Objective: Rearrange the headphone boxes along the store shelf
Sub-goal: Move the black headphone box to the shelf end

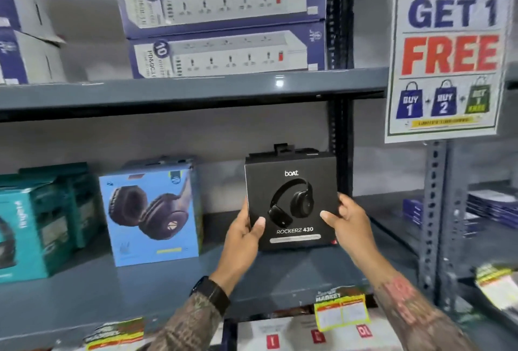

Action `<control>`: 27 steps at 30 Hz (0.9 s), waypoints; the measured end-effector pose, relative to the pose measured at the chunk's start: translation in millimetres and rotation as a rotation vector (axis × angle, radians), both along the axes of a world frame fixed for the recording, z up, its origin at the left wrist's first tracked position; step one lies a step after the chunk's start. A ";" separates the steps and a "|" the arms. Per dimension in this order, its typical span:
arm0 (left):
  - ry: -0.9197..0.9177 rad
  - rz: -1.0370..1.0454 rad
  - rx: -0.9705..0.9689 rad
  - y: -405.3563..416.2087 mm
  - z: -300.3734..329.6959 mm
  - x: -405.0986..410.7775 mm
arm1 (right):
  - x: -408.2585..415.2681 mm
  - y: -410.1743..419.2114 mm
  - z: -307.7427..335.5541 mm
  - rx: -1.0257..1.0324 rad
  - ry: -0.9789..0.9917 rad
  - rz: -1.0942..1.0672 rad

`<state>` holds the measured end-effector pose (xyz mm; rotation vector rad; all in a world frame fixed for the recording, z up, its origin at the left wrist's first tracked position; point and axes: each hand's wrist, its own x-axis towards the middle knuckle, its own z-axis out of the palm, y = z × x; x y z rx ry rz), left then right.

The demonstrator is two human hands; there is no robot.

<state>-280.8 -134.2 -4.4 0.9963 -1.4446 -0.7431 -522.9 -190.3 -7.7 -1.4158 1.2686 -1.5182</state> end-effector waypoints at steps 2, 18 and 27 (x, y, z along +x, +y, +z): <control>0.025 0.027 -0.009 -6.9 -7.3 -3.6 | 1.2 -8.1 -7.1 0.015 -0.004 0.007; 0.608 0.073 0.449 -63.8 22.3 -20.8 | 10.4 -61.5 28.6 0.332 -0.409 0.198; 0.667 0.103 0.443 -100.6 22.0 -26.0 | 5.5 -98.8 27.4 0.356 -0.470 0.062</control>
